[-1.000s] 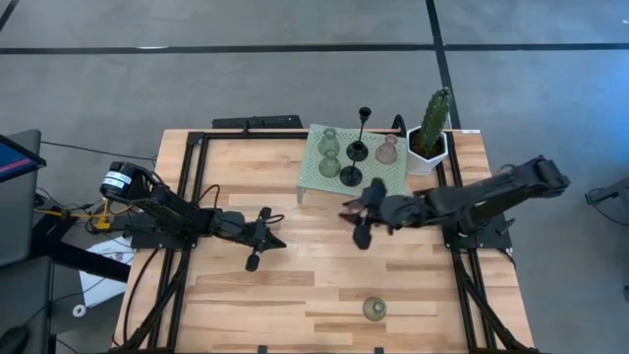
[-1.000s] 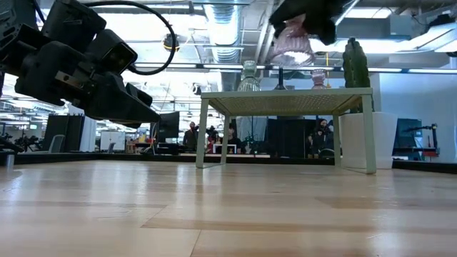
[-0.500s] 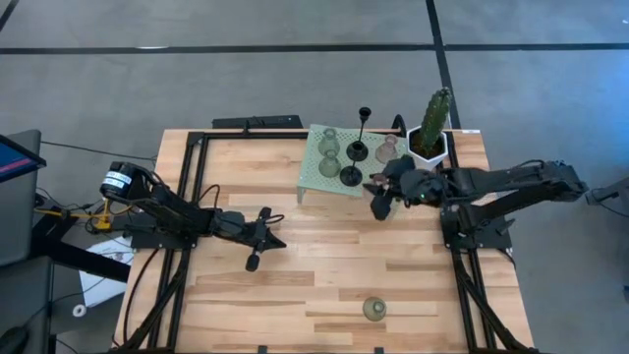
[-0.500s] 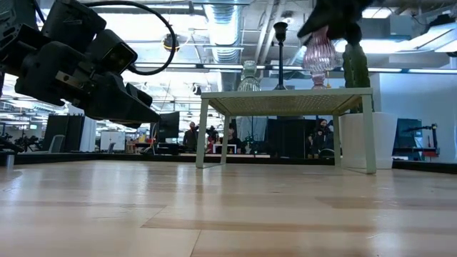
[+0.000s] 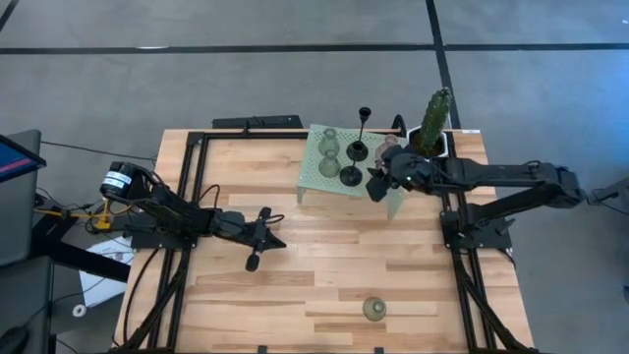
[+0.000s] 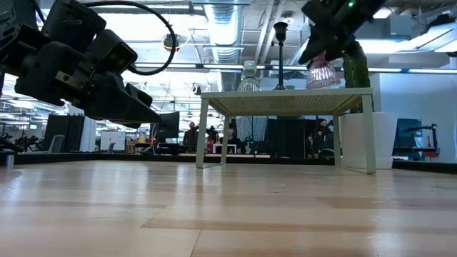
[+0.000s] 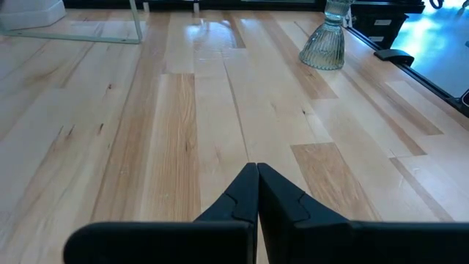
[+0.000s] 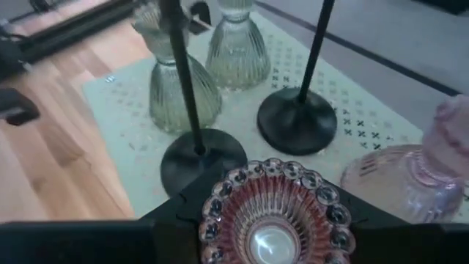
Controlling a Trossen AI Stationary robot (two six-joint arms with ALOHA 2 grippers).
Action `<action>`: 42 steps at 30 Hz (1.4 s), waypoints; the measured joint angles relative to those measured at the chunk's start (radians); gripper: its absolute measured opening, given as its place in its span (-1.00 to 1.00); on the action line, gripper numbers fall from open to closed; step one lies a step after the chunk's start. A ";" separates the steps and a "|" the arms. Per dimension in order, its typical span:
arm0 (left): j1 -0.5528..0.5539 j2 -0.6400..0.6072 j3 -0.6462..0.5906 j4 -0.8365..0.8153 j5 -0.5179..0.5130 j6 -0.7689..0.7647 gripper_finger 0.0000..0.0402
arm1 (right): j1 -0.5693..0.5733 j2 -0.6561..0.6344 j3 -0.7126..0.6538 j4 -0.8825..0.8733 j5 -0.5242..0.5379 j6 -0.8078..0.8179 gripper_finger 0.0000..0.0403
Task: Pick & Place candle stick holders
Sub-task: Put the pink glass candle holder on the shelf aligned with the other pink glass candle holder
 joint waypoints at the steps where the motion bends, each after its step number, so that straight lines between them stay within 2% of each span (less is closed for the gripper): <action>1: 0.000 0.000 0.000 0.000 0.000 0.000 -0.99 | -0.003 0.002 -0.001 -0.017 0.000 -0.001 -0.32; 20: 0.000 0.000 0.000 0.000 0.000 0.000 -0.99 | -0.032 0.008 -0.036 0.001 -0.002 -0.006 -0.32; 22: 0.000 0.000 0.000 0.000 0.000 0.000 -0.99 | -0.031 0.008 -0.036 0.000 0.000 -0.010 -0.22; 26: 0.000 0.000 0.000 0.000 0.000 0.000 -0.99 | -0.038 0.008 -0.036 0.000 0.001 -0.010 0.15; 28: 0.000 0.000 0.000 0.000 0.000 0.000 -0.99 | -0.038 0.008 -0.036 -0.007 0.001 -0.010 0.25; 36: 0.000 0.000 0.000 0.000 0.000 0.000 -0.99 | -0.036 -0.005 -0.035 -0.020 -0.002 -0.026 0.28; 42: 0.000 0.000 0.000 0.000 0.000 0.000 -0.99 | -0.034 -0.019 0.021 -0.052 -0.031 -0.038 0.28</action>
